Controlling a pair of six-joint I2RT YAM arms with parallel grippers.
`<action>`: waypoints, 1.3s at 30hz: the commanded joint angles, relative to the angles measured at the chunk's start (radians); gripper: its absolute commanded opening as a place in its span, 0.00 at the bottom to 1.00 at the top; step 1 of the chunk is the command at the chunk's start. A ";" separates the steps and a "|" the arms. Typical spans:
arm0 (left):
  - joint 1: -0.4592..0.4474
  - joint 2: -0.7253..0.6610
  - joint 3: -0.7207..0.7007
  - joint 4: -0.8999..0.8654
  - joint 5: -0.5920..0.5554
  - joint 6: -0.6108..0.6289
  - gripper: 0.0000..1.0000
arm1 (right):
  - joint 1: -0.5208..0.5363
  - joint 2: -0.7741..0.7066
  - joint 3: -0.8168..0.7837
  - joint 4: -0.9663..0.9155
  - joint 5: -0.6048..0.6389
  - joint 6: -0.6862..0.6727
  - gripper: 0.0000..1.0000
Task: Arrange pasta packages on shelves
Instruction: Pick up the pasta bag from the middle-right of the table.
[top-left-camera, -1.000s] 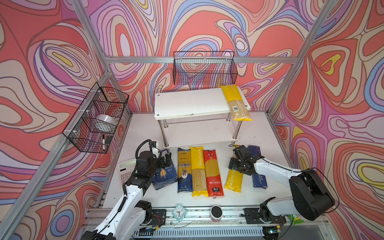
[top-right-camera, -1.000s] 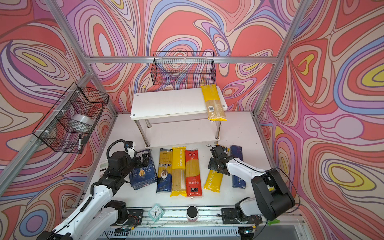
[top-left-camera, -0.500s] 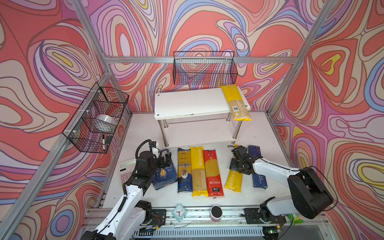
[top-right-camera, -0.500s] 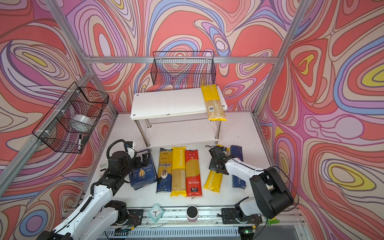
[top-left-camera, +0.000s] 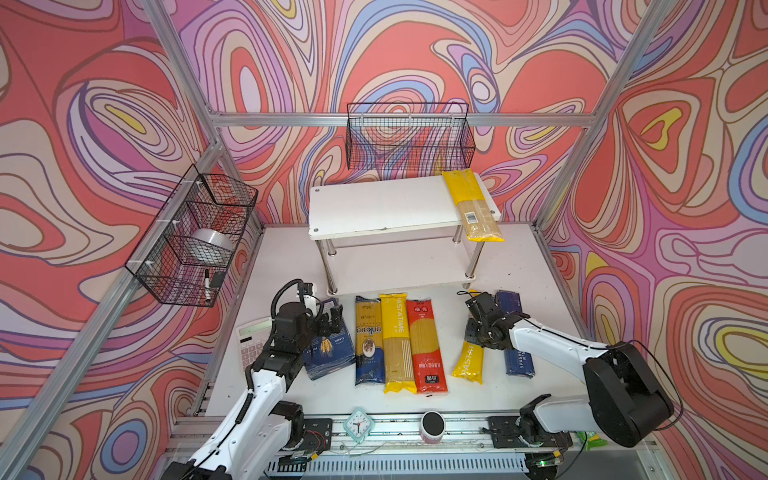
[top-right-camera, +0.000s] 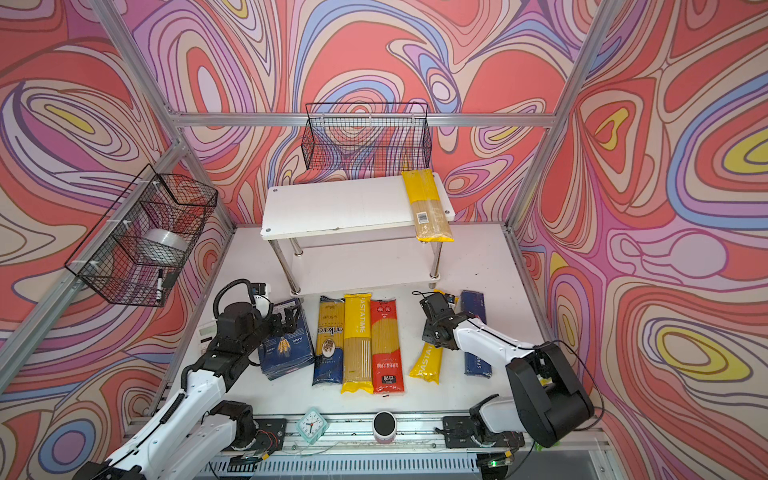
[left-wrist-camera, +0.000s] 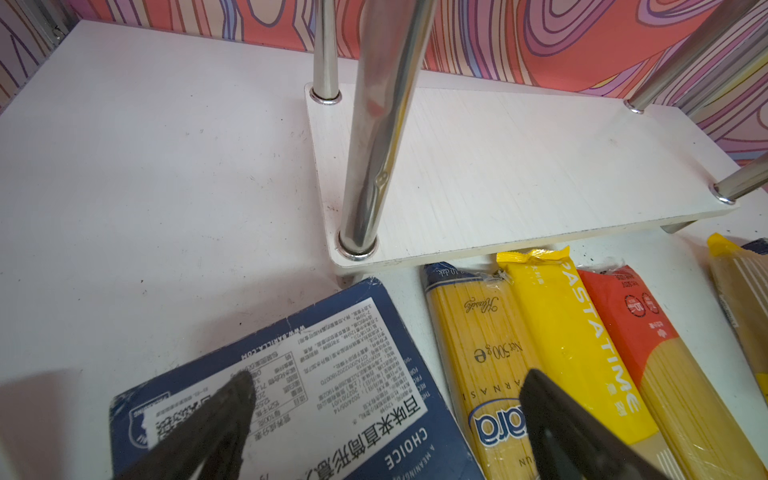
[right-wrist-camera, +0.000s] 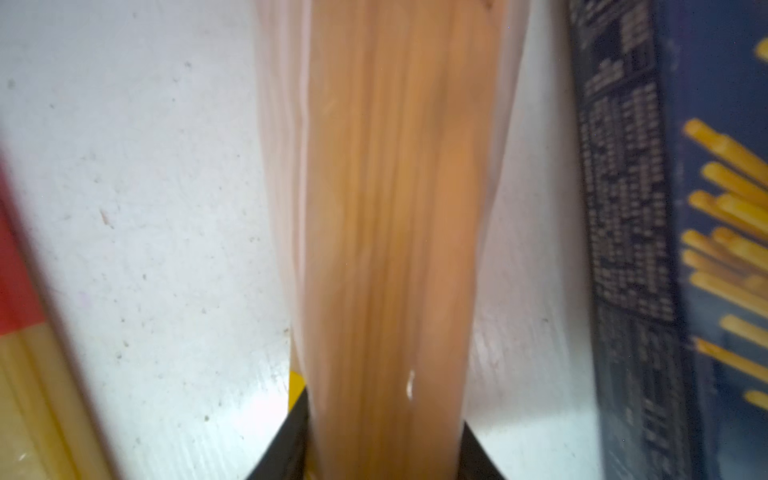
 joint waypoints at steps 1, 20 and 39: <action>-0.008 0.000 -0.012 0.013 -0.001 -0.010 1.00 | 0.007 -0.014 -0.015 -0.052 -0.011 -0.008 0.33; -0.008 0.000 -0.012 0.013 -0.008 -0.013 1.00 | 0.017 -0.161 0.162 -0.154 -0.157 -0.088 0.16; -0.008 0.002 -0.011 0.016 0.006 -0.010 1.00 | 0.245 -0.146 0.380 -0.024 -0.370 -0.219 0.15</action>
